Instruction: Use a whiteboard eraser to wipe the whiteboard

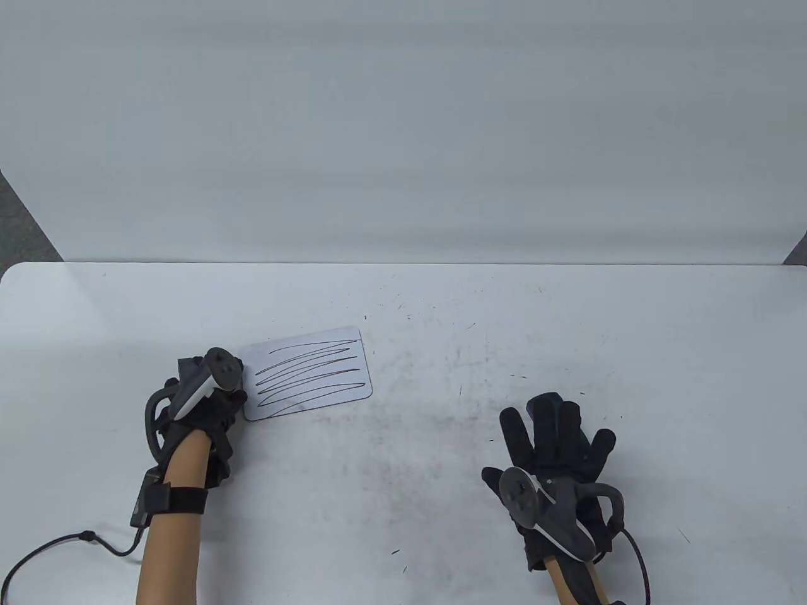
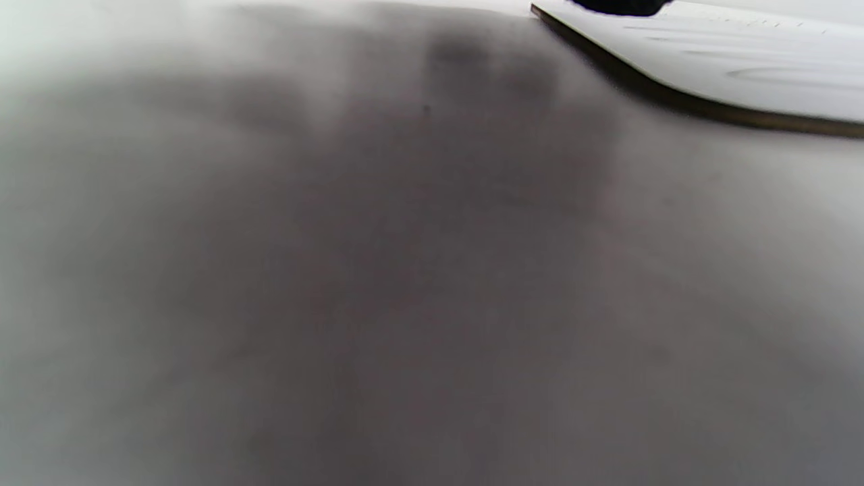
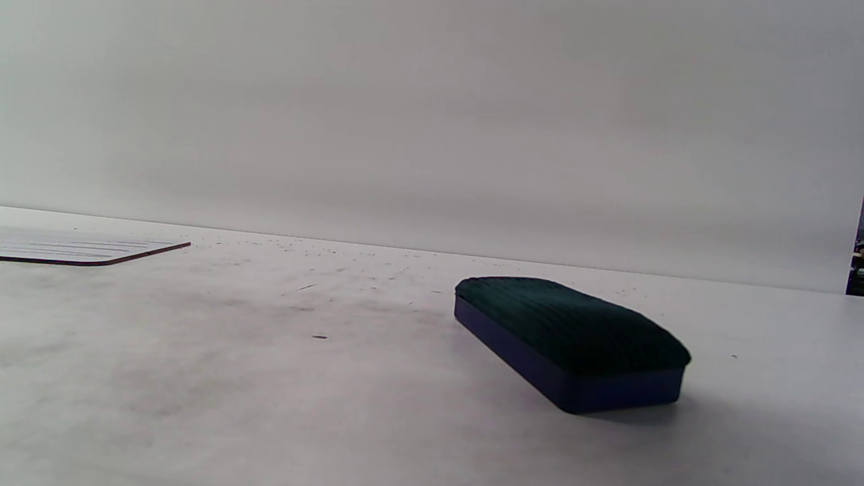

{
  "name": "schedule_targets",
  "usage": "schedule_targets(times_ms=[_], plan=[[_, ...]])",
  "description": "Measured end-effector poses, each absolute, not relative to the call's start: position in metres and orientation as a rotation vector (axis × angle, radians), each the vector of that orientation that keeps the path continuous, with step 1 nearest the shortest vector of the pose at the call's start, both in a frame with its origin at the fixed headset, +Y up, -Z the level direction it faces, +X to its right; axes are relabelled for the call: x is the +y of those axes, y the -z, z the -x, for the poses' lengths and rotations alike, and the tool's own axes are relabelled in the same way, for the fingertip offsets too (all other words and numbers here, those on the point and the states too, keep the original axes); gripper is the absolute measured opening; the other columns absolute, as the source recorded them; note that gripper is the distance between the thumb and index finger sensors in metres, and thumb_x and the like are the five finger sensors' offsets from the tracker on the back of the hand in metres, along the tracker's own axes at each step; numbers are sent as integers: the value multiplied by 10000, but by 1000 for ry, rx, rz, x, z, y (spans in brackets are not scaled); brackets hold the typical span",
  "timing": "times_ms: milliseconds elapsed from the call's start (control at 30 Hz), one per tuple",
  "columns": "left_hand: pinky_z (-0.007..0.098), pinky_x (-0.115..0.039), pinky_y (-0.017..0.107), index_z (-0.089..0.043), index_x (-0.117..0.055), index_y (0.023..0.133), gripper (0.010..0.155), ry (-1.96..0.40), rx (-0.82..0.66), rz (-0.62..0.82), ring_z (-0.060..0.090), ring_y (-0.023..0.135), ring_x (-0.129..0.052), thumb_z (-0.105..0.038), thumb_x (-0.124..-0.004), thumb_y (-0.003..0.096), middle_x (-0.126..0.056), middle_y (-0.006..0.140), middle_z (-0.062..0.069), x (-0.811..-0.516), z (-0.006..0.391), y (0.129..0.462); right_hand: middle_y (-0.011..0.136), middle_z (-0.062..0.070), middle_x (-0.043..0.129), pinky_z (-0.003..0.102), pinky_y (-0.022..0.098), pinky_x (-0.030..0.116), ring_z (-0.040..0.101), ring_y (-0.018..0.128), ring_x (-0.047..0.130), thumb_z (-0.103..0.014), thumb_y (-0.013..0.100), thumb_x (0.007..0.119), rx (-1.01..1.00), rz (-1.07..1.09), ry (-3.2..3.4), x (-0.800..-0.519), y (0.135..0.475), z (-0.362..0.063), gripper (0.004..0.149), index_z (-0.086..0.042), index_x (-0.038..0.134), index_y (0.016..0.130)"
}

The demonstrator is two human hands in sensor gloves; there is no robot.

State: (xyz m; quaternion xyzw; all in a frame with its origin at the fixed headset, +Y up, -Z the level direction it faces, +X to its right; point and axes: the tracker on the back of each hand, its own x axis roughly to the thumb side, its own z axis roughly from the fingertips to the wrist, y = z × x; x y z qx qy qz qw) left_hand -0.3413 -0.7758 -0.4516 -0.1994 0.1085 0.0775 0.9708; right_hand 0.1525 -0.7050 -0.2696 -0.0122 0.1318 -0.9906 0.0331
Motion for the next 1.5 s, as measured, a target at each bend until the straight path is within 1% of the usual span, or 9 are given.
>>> schedule_targets(times_ms=[67, 167, 267, 400, 533, 700, 1000, 1233, 1500], plan=[[623, -212, 806, -432, -216, 1083, 719, -192, 218, 460, 210, 1143, -64, -476, -604, 480, -157, 1204, -126, -780, 346, 459, 1165, 105, 246, 800, 629, 176, 458, 1045, 218, -711, 328, 483, 396, 23, 3028, -706, 270, -155, 822, -382, 101, 978], [616, -177, 805, -473, -117, 1051, 712, -168, 219, 580, 195, 1126, 12, -520, -532, 475, -32, 1168, -174, -787, 353, 466, 1165, 104, 245, 800, 630, 175, 458, 1045, 214, -710, 329, 484, 369, -3, 3033, -709, 272, -158, 824, -381, 97, 978], [630, -166, 795, -478, -123, 1048, 734, -202, 223, 591, 201, 1131, -2, -512, -572, 468, -30, 1163, -179, -786, 355, 469, 1163, 109, 239, 799, 630, 176, 457, 1044, 209, -709, 329, 484, 372, -14, 3038, -709, 272, -160, 824, -380, 94, 977], [640, -130, 785, -475, -85, 1040, 751, -221, 233, 634, 218, 1112, 45, -524, -570, 469, 21, 1148, -164, -786, 352, 471, 1163, 112, 241, 799, 630, 177, 457, 1044, 211, -709, 329, 485, 370, -18, 3043, -710, 272, -160, 826, -379, 95, 977], [644, -186, 796, -463, -70, 1035, 751, -130, 239, 652, 252, 1122, 19, -517, -553, 462, 28, 1148, -142, -782, 344, 472, 1162, 112, 242, 800, 629, 177, 457, 1044, 210, -708, 329, 488, 349, -7, 3047, -711, 273, -159, 826, -378, 97, 977], [630, -190, 799, -446, -55, 1031, 752, -73, 217, 665, 287, 1117, 6, -517, -537, 457, 40, 1149, -70, -780, 332, 469, 1163, 111, 244, 799, 630, 178, 457, 1044, 211, -706, 329, 490, 340, 5, 3046, -711, 273, -157, 825, -379, 99, 977], [595, -180, 801, -404, -54, 1030, 752, 51, 116, 660, 309, 1099, -12, -522, -516, 448, 9, 1150, -18, -778, 298, 443, 1162, 110, 248, 799, 630, 179, 456, 1044, 217, -703, 329, 495, 329, 7, 3061, -713, 272, -157, 825, -378, 101, 977], [600, -193, 801, -339, -48, 1043, 775, 165, 63, 652, 321, 1104, -39, -519, -502, 442, -31, 1159, -1, -776, 258, 405, 1161, 109, 249, 799, 629, 178, 456, 1044, 220, -701, 330, 498, 301, 37, 3057, -716, 272, -154, 826, -378, 99, 977], [606, -203, 796, -322, -31, 1050, 785, 178, 8, 647, 346, 1100, -36, -517, -494, 446, -19, 1163, 27, -778, 233, 370, 1161, 110, 258, 798, 629, 180, 456, 1043, 228, -698, 330, 504, 281, 61, 3065, -717, 271, -153, 825, -379, 103, 976]])
